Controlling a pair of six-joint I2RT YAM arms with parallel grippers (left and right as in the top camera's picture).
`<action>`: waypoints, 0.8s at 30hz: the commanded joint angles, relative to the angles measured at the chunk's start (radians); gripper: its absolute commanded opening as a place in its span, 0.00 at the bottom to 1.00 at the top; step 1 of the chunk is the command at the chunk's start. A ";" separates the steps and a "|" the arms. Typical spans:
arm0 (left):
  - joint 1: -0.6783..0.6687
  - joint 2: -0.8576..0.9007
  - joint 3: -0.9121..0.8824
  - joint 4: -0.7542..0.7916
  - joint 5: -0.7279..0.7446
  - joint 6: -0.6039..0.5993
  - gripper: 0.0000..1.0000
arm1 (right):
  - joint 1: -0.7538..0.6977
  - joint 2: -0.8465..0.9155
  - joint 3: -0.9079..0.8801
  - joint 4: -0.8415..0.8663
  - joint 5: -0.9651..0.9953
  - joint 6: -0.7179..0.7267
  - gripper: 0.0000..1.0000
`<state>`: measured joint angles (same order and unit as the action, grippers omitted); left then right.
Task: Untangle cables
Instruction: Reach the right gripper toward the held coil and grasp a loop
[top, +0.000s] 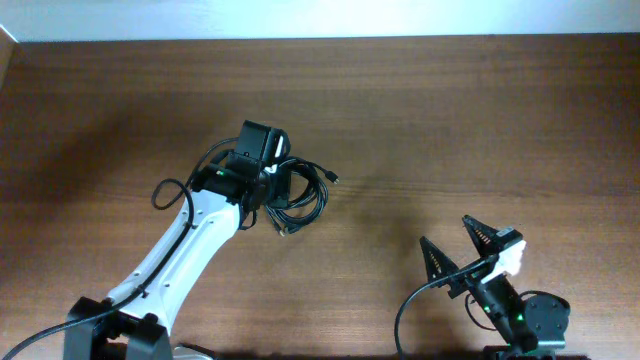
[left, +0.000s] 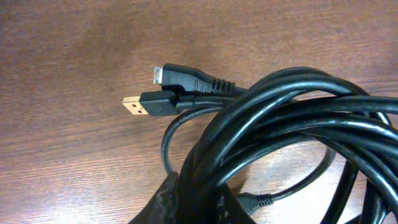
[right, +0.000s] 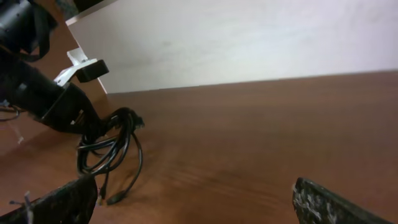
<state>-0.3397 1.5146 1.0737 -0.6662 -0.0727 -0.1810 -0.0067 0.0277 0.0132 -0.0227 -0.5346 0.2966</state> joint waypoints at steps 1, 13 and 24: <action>-0.001 -0.024 0.004 0.006 0.040 0.002 0.00 | 0.006 0.123 0.094 0.003 -0.039 0.045 0.99; -0.053 -0.024 0.004 0.036 0.365 0.367 0.00 | 0.006 0.906 0.370 0.215 -0.422 0.111 0.99; -0.053 -0.024 0.004 0.072 0.236 0.022 0.00 | 0.070 1.073 0.377 0.436 -0.613 0.179 0.62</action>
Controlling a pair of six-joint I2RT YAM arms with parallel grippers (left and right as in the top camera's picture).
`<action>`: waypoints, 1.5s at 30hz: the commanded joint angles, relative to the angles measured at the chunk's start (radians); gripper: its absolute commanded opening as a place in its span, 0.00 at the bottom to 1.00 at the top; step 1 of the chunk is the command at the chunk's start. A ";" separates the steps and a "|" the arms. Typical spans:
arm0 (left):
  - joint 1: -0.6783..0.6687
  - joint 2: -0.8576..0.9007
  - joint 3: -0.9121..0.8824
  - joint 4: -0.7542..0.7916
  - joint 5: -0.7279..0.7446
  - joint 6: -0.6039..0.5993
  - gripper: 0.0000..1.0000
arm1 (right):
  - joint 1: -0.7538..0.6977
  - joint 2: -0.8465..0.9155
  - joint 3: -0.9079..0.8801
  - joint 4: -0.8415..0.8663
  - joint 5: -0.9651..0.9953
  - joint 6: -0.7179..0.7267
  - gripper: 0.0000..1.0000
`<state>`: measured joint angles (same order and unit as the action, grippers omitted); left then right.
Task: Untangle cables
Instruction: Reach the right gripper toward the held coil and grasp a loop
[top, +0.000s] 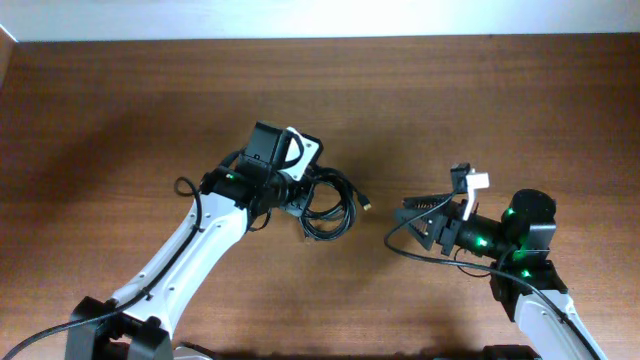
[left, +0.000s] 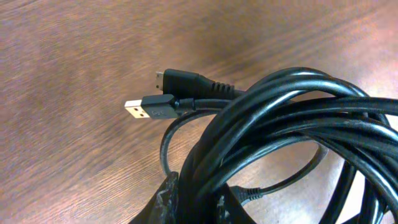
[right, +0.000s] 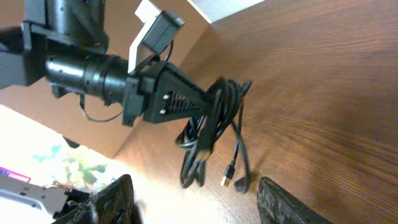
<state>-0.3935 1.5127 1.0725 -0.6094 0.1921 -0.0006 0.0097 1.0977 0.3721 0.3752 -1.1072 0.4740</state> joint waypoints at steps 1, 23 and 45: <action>0.001 -0.023 0.005 0.018 -0.029 -0.192 0.00 | 0.076 0.003 0.018 0.067 -0.039 0.002 0.62; -0.090 -0.023 0.005 0.041 -0.032 -0.298 0.00 | 0.338 0.117 0.017 0.112 0.430 -0.025 0.57; -0.091 -0.023 0.005 0.052 0.129 -0.299 0.00 | 0.338 0.122 0.017 0.111 0.458 -0.024 0.29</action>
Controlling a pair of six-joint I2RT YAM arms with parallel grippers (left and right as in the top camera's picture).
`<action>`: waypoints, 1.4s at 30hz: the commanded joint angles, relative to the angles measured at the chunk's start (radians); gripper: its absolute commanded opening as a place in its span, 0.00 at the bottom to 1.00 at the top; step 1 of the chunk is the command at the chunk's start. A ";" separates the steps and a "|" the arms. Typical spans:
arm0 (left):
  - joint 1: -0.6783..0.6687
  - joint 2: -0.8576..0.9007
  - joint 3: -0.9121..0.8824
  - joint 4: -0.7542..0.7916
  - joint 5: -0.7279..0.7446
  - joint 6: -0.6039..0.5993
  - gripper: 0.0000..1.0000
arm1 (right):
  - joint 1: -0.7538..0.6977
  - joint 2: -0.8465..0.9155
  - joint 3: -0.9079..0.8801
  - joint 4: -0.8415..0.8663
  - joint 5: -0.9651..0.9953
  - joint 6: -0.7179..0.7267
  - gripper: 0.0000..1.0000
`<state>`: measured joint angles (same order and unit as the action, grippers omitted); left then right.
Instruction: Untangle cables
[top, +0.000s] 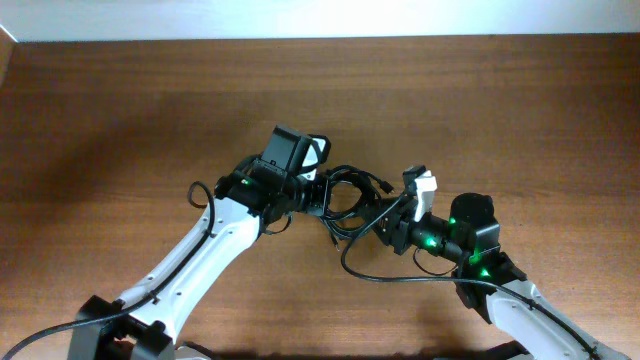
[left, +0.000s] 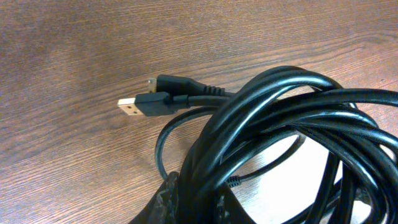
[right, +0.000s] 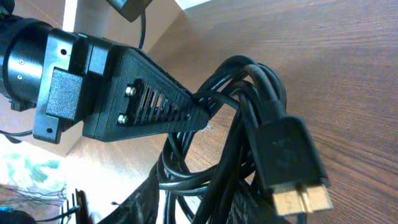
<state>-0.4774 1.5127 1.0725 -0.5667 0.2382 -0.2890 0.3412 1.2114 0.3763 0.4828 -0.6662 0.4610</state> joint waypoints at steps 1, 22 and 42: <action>-0.007 -0.023 0.005 0.009 0.080 -0.010 0.00 | 0.006 0.008 0.013 0.004 0.017 -0.011 0.20; 0.105 -0.023 0.005 -0.229 -0.060 -0.994 0.00 | 0.003 0.008 0.013 0.440 -0.282 0.168 0.04; 0.121 -0.235 0.005 -0.249 -0.266 -0.203 0.00 | -0.119 0.008 0.013 0.054 -0.295 0.241 0.73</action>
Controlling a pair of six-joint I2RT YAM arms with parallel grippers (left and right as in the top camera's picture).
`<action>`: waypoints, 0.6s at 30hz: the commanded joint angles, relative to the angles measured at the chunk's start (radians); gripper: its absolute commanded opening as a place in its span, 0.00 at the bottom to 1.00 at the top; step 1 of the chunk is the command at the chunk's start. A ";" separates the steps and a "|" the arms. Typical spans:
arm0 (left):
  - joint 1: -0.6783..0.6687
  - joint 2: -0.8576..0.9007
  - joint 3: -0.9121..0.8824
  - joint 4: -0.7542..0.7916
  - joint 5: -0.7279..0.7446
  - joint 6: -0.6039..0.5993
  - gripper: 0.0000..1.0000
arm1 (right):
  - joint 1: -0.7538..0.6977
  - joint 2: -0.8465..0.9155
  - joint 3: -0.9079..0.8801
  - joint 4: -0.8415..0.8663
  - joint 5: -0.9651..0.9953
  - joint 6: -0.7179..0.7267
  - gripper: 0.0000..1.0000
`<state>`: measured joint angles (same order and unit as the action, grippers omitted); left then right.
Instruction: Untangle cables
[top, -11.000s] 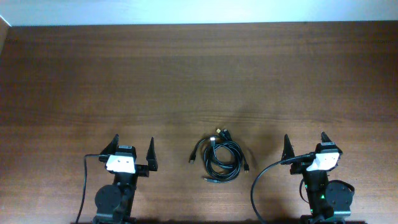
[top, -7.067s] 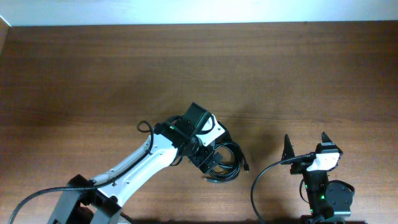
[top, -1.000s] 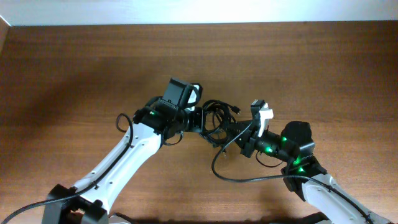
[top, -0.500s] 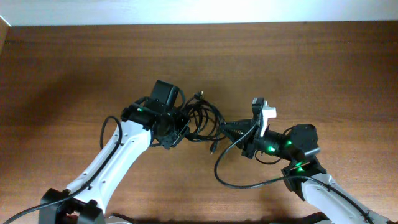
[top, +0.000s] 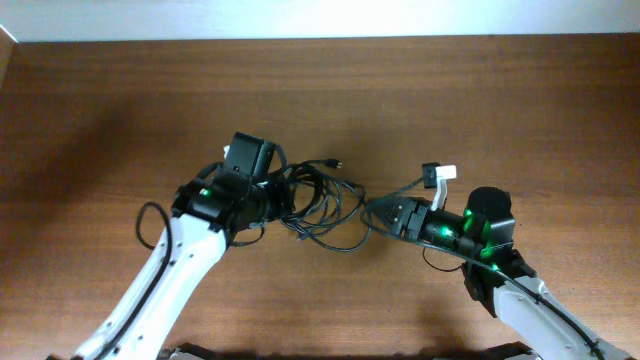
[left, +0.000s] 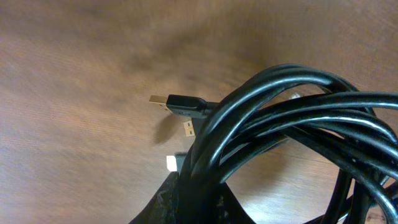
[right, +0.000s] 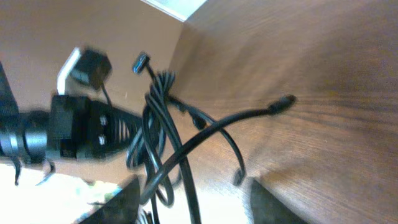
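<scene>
A bundle of black cables (top: 322, 200) lies in loose loops at the table's middle. My left gripper (top: 270, 203) is shut on its left side; the left wrist view shows the thick strands (left: 298, 106) clamped at my left gripper (left: 202, 202) and a gold USB plug (left: 180, 102) beyond. A small plug (top: 335, 163) sticks out at the far side. My right gripper (top: 378, 212) meets the loops' right end. In the blurred right wrist view my right gripper (right: 189, 205) has its fingers wide apart, with cable strands (right: 186, 146) running between them.
The brown wooden table (top: 500, 100) spreads all round the arms. A pale wall (top: 320, 18) runs along its far edge. My right arm's own black lead (top: 400, 192) arcs over its wrist beside a white tag.
My left gripper has moved left with the bundle. My right gripper has drawn back to the right. The tight bundle now lies spread in looser loops, one strand reaching between the right fingers.
First my left gripper held the tight bundle at mid-table while the right arm sat at the front right, open. Then the right gripper faced the bundle from the right. Then it was in among the cables. Now the arms are farther apart and the loops spread.
</scene>
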<state>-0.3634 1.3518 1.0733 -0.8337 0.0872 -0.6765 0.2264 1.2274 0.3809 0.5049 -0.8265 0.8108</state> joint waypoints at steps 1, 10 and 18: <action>0.006 -0.089 0.005 0.027 -0.114 0.219 0.00 | -0.004 -0.008 0.008 0.047 -0.161 -0.126 0.78; -0.134 -0.108 0.005 0.127 -0.111 0.276 0.00 | 0.077 -0.008 0.008 0.255 -0.261 -0.183 0.88; -0.244 -0.108 0.005 0.216 -0.110 0.161 0.00 | 0.082 -0.008 0.008 0.232 -0.235 -0.187 0.88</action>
<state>-0.5743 1.2621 1.0733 -0.6380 -0.0345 -0.4702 0.3023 1.2247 0.3798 0.7490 -1.0878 0.6388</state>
